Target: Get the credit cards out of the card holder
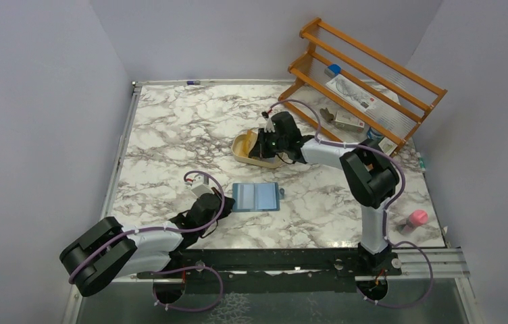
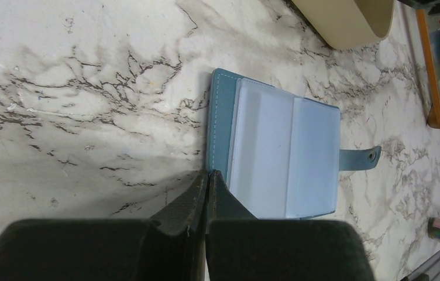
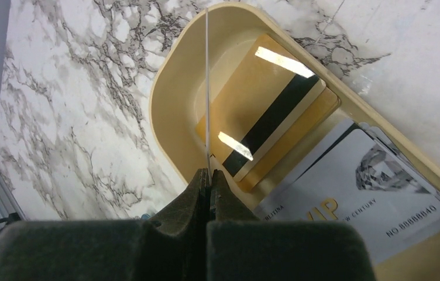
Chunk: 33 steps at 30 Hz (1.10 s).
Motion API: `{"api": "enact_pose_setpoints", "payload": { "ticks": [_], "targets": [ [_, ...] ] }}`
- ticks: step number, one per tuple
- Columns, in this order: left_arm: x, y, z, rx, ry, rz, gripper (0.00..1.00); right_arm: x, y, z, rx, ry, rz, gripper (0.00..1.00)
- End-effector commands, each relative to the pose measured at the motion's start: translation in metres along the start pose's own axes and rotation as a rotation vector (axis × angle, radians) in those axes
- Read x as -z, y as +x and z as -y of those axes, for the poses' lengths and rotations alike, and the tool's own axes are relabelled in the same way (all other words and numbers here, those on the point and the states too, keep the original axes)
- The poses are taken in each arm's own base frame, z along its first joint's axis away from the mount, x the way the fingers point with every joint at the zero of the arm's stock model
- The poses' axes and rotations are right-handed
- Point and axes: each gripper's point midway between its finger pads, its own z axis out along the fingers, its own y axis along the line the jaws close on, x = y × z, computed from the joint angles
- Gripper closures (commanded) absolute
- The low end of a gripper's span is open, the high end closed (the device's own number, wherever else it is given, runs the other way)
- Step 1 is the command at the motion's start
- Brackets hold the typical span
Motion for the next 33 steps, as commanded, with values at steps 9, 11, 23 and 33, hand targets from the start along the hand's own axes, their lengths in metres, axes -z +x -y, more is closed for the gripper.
{"api": "enact_pose_setpoints", "payload": {
  "ticks": [9, 11, 23, 33],
  "targets": [
    [0.003, 0.006, -0.009, -0.036, -0.022, -0.029, 1.00, -0.025, 0.004, -0.009, 0.009, -0.096, -0.081, 0.98],
    [0.003, 0.007, -0.010, -0.037, -0.023, -0.029, 1.00, -0.027, 0.003, -0.009, 0.016, -0.100, -0.090, 0.91],
    [0.004, 0.007, -0.010, -0.030, -0.022, -0.029, 1.00, -0.014, -0.007, -0.005, 0.064, -0.038, -0.077, 0.41],
    [0.004, -0.001, 0.005, -0.051, 0.015, -0.018, 1.00, 0.037, -0.068, -0.011, 0.182, 0.081, 0.079, 0.30]
  ]
}}
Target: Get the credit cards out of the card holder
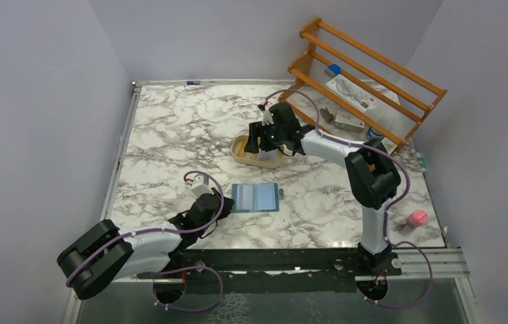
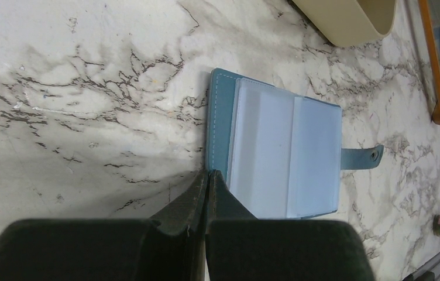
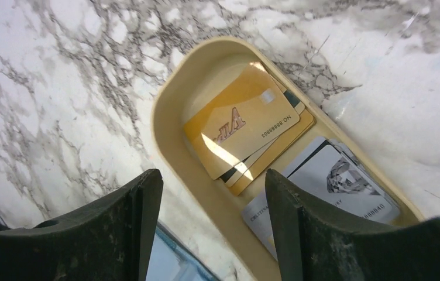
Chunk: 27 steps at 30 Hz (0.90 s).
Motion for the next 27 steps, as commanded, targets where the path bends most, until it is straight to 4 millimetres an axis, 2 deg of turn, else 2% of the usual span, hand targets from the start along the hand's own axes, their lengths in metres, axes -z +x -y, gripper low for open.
{"api": "enact_pose_setpoints", "payload": {
  "ticks": [1, 4, 6, 8, 11, 15, 20, 27],
  "targets": [
    [0.003, -0.003, 0.009, -0.041, 0.026, -0.009, 1.00, 0.048, -0.057, -0.012, 0.077, 0.056, 0.150, 0.30],
    [0.005, -0.012, 0.016, -0.055, 0.034, 0.011, 1.00, 0.072, -0.057, -0.025, 0.069, 0.039, 0.177, 0.29],
    [0.007, -0.017, 0.019, -0.068, 0.023, 0.019, 1.00, 0.079, -0.041, -0.041, 0.098, 0.038, 0.180, 0.26],
    [0.008, -0.022, 0.020, -0.077, 0.013, 0.031, 1.00, 0.072, -0.007, -0.059, 0.131, 0.057, 0.110, 0.26],
    [0.009, -0.026, 0.021, -0.087, 0.003, 0.039, 1.00, 0.056, 0.042, -0.064, 0.125, 0.089, 0.021, 0.26],
    [0.008, -0.024, 0.019, -0.096, -0.010, 0.029, 1.00, 0.039, 0.089, -0.071, 0.109, 0.114, -0.054, 0.26],
    [0.008, -0.022, 0.015, -0.084, -0.014, 0.027, 1.00, 0.026, 0.118, -0.089, 0.146, 0.172, -0.102, 0.26],
    [0.009, -0.022, 0.013, -0.079, -0.015, 0.031, 1.00, 0.019, 0.130, -0.088, 0.173, 0.227, -0.126, 0.26]
  ]
}}
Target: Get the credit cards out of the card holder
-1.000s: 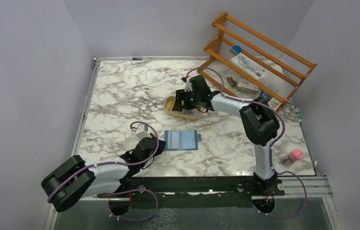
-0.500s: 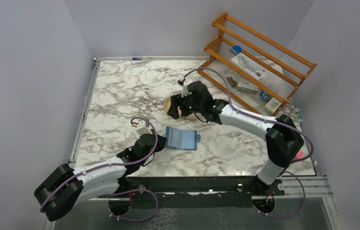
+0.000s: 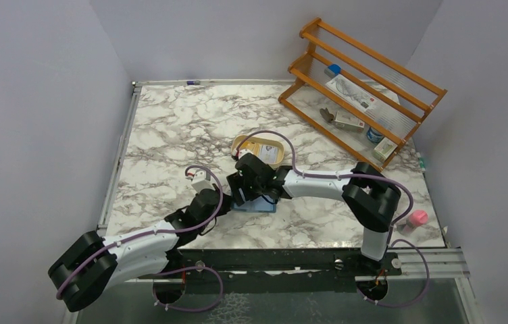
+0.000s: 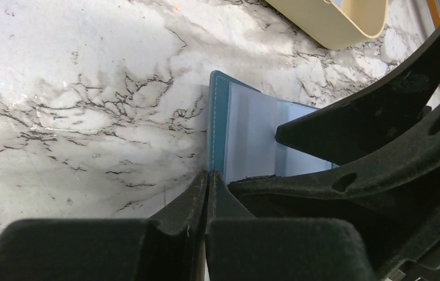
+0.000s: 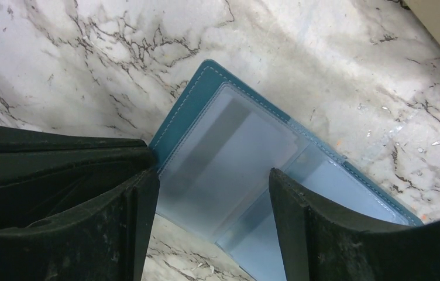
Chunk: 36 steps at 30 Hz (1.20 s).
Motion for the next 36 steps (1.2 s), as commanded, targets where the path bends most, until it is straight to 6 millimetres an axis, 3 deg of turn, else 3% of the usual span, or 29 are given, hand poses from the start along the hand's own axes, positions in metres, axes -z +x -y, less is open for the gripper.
{"api": "enact_pose_setpoints", "payload": {
  "ticks": [1, 7, 13, 29, 36],
  "targets": [
    [0.001, -0.005, 0.000, 0.005, 0.002, 0.026, 1.00, -0.005, -0.005, 0.005, -0.007, 0.081, 0.017, 0.26],
    [0.002, -0.004, -0.002, 0.008, 0.002, 0.025, 1.00, -0.005, -0.011, 0.003, -0.005, 0.092, 0.029, 0.26],
    [0.004, -0.006, -0.002, 0.008, 0.002, 0.033, 1.00, -0.013, -0.001, 0.006, 0.025, 0.144, -0.006, 0.26],
    [0.008, -0.007, -0.007, 0.015, -0.001, 0.047, 1.00, 0.002, 0.061, 0.041, -0.006, 0.239, -0.107, 0.26],
    [0.010, -0.006, -0.010, 0.019, -0.008, 0.045, 1.00, 0.011, 0.076, 0.057, 0.003, 0.292, -0.129, 0.26]
  ]
}}
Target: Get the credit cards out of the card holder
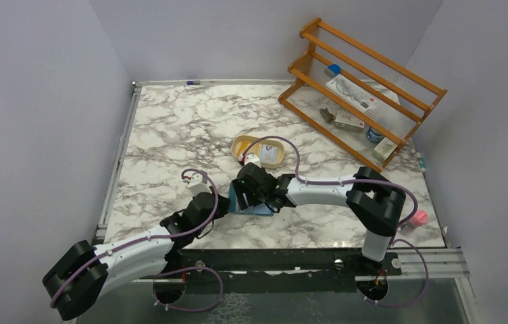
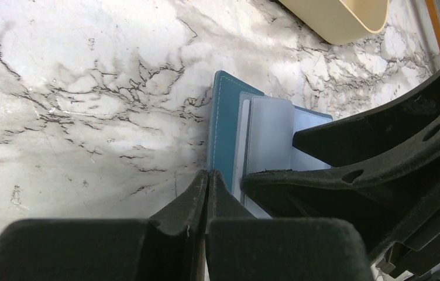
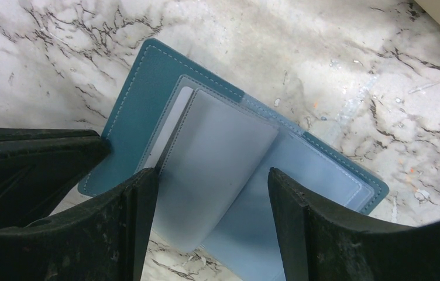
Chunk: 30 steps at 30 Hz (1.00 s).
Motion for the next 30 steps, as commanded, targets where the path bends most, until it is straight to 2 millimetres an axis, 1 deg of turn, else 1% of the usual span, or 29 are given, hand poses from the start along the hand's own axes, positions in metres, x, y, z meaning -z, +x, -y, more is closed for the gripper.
{"api": "enact_pose_setpoints", "payload": {
  "ticks": [1, 7, 11, 13, 16, 18, 21, 24, 26, 30],
  "targets": [
    [0.001, -0.006, -0.001, 0.017, -0.001, 0.037, 1.00, 0.005, 0.059, 0.047, 0.058, 0.173, -0.160, 0.26],
    [0.001, -0.006, -0.002, 0.015, -0.005, 0.038, 1.00, 0.013, 0.068, 0.068, 0.088, 0.259, -0.182, 0.26],
    [0.001, -0.006, -0.003, 0.014, -0.009, 0.038, 1.00, 0.028, 0.068, 0.087, 0.088, 0.354, -0.181, 0.25],
    [0.001, -0.005, -0.004, 0.013, -0.011, 0.034, 1.00, 0.037, 0.065, 0.096, 0.078, 0.412, -0.173, 0.25],
    [0.001, -0.006, -0.003, 0.009, -0.011, 0.033, 1.00, 0.049, 0.056, 0.109, 0.058, 0.502, -0.153, 0.19],
    [0.001, -0.005, -0.003, 0.006, -0.013, 0.031, 1.00, 0.058, 0.049, 0.118, 0.040, 0.569, -0.142, 0.15],
    [0.001, -0.005, -0.004, 0.003, -0.016, 0.029, 1.00, 0.071, 0.035, 0.128, 0.011, 0.635, -0.111, 0.13],
    [0.000, -0.004, -0.005, 0.002, -0.018, 0.026, 1.00, 0.083, 0.016, 0.127, -0.023, 0.635, -0.046, 0.12],
    [0.000, -0.002, -0.006, 0.003, -0.017, 0.023, 1.00, 0.090, 0.001, 0.122, -0.046, 0.604, 0.008, 0.12],
    [-0.002, 0.002, -0.009, 0.007, -0.022, 0.015, 1.00, 0.098, -0.028, 0.097, -0.076, 0.429, 0.125, 0.12]
  ]
}}
